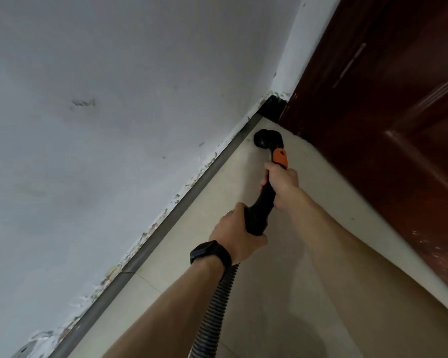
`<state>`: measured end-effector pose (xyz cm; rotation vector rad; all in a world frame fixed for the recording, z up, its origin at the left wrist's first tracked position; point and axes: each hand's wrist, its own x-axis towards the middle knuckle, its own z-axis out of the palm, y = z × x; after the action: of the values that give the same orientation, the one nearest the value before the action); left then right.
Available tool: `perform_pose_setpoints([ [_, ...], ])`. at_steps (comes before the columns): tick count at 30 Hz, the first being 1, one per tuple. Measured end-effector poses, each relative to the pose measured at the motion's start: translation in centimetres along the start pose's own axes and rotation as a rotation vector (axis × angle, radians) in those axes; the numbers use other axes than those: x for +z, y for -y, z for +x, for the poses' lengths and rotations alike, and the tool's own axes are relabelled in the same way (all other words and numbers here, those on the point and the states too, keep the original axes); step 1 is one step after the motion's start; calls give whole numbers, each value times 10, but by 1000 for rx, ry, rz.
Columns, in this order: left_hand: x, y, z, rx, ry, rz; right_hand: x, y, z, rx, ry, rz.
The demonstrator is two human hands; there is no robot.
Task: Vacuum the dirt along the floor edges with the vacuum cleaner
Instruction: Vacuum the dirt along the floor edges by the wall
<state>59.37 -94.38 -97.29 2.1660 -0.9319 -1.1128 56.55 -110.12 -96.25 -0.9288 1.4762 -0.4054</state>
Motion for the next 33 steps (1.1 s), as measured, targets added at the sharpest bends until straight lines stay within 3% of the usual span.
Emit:
perform_pose_setpoints([
  [12,-15,43,-32,-127,82,-71,36,-46,-19,-39,36,-149],
  [21,-25,94,-137,-231,10,-78,51,-122,-103,26,128,-146],
  [33,-48,174,-321,-425,-23,-81,71,-222,-283,110,229,-163],
])
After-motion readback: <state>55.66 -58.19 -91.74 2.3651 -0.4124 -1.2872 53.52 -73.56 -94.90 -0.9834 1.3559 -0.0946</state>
